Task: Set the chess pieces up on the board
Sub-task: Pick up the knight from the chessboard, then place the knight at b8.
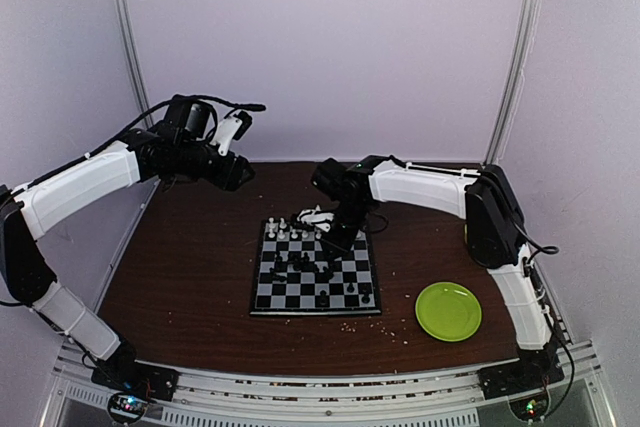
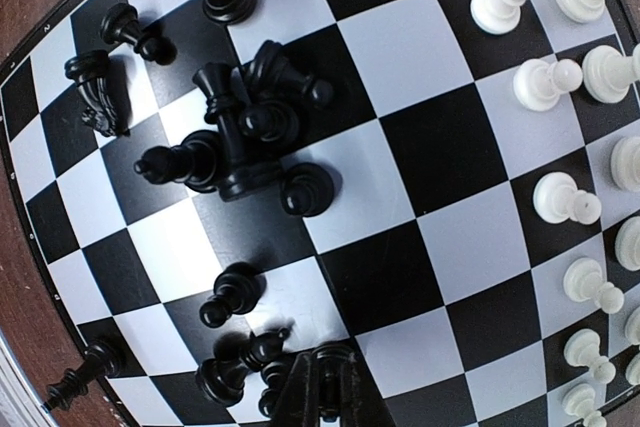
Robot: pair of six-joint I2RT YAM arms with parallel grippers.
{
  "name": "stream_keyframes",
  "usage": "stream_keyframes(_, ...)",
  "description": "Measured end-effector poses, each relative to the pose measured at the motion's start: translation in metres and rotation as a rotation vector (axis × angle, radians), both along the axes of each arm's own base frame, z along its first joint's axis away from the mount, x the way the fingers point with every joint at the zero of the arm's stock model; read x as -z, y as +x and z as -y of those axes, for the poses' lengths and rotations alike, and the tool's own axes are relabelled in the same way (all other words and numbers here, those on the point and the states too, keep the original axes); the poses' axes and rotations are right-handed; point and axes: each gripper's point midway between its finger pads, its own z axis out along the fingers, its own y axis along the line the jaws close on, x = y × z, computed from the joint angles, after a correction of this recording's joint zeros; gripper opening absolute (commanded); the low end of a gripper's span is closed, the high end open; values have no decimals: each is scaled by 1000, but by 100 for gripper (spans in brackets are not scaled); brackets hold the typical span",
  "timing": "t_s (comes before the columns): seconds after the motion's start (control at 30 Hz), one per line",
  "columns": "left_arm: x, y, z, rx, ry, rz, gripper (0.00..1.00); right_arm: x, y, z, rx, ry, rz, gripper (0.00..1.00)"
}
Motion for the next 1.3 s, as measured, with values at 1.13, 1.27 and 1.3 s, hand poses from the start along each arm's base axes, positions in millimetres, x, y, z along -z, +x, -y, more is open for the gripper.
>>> stream_keyframes(1.13, 1, -1, 0, 3, 1, -7, 54, -47, -110, 36, -292, 71, 63, 0)
stream_keyframes(1.27, 1, -1, 0, 3, 1, -7, 54, -37, -120, 28, -340, 62, 56, 0)
stream_keyframes(1.3, 1, -1, 0, 3, 1, -7, 54, -33, -122, 27, -347, 55, 50, 0)
